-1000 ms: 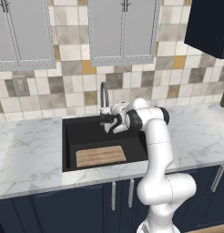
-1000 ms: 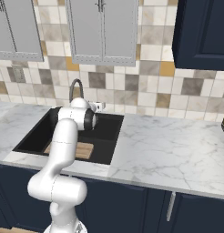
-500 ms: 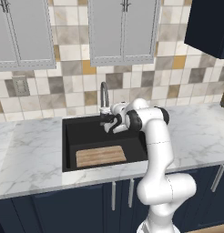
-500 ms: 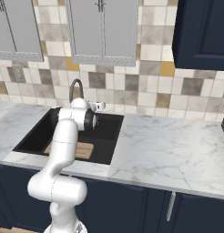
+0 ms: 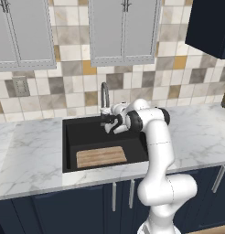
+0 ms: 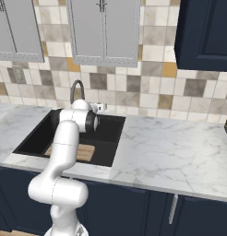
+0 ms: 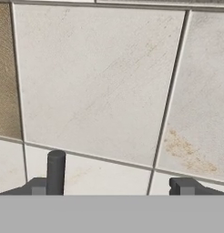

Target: Turn on the sink faucet with hot water and rinse the cutting board for ten seconds, then turn off the faucet. Push the cutting board to reach the water if necessary.

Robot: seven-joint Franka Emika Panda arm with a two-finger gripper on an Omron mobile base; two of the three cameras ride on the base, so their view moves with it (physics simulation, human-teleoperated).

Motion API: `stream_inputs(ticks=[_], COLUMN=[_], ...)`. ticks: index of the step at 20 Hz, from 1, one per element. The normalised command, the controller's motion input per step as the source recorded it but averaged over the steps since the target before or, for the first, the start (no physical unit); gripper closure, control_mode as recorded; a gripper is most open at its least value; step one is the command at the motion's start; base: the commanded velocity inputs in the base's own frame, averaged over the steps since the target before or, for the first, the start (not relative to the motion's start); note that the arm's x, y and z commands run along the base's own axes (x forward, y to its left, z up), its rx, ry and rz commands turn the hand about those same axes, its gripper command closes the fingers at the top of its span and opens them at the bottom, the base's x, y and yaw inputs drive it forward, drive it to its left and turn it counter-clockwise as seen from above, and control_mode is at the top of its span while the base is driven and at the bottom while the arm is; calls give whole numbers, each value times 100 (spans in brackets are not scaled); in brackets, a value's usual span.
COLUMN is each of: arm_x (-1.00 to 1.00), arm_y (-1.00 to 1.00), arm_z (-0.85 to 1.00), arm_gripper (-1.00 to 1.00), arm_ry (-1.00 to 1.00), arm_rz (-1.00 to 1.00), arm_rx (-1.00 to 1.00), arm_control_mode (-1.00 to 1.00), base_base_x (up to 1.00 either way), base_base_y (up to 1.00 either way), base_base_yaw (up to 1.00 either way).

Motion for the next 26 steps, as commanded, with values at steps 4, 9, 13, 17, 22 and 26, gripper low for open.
stream_inputs(ticks=[4, 9, 13, 17, 22, 26], arm_x=[5, 2, 0, 0, -2, -11], arm_y=[0, 0, -9, -17, -22, -24], arm_z=[0, 0, 0, 0, 0, 0], arm_gripper=[-100, -100, -100, -100, -100, -100], arm_ry=[0, 0, 0, 0, 0, 0], arm_rz=[0, 0, 0, 0, 0, 0], arm_rx=[0, 0, 2, 2, 2, 1], arm_control_mode=[-100, -100, -100, -100, -100, -100], base_base_x=[0, 0, 0, 0, 0, 0], base_base_y=[0, 0, 0, 0, 0, 0], base_base_yaw=[0, 0, 0, 0, 0, 0])
